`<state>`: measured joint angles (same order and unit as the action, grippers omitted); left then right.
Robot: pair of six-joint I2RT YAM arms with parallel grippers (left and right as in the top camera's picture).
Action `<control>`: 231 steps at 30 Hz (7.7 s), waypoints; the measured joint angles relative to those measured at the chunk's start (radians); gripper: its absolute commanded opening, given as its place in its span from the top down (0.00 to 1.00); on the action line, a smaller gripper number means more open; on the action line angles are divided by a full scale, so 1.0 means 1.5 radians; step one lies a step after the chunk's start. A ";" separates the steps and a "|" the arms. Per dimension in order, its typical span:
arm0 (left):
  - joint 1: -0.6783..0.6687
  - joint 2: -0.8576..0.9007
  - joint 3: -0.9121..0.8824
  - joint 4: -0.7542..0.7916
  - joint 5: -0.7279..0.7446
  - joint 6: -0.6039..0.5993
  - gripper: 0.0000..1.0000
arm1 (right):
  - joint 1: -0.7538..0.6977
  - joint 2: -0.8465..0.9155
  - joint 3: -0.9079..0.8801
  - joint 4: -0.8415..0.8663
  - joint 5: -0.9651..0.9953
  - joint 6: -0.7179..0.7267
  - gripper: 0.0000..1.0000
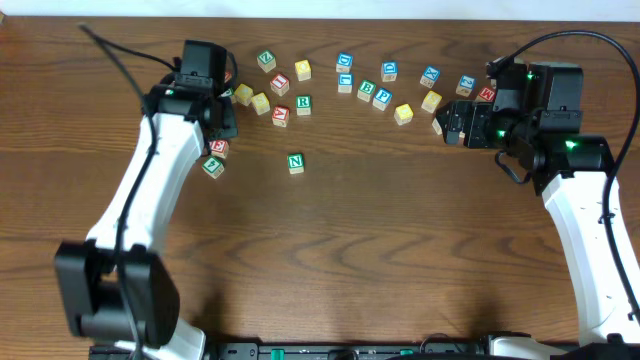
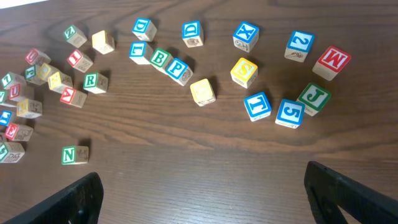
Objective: Spell out NEURIPS
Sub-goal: 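Raise the left gripper and move it back to the block arc, then grasp the red E block with the left gripper, then place the red E block right of the green N block, then move the left gripper over the red U block in the arc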
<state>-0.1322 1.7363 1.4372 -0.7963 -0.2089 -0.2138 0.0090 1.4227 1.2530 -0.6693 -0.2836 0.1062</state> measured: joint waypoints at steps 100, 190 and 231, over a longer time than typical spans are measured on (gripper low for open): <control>0.021 0.084 -0.052 0.100 0.065 0.071 0.74 | 0.000 0.002 0.000 -0.011 0.002 0.000 0.01; -0.310 0.172 -0.052 0.173 0.010 -0.313 0.59 | 0.000 0.003 0.000 -0.034 0.002 0.000 0.01; 0.039 0.151 0.110 0.152 0.050 -0.056 0.51 | 0.000 0.003 0.000 -0.033 0.002 0.000 0.01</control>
<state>-0.0738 1.9621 1.6024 -0.5678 -0.1345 -0.2977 0.0090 1.4265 1.2533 -0.7181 -0.2806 0.1062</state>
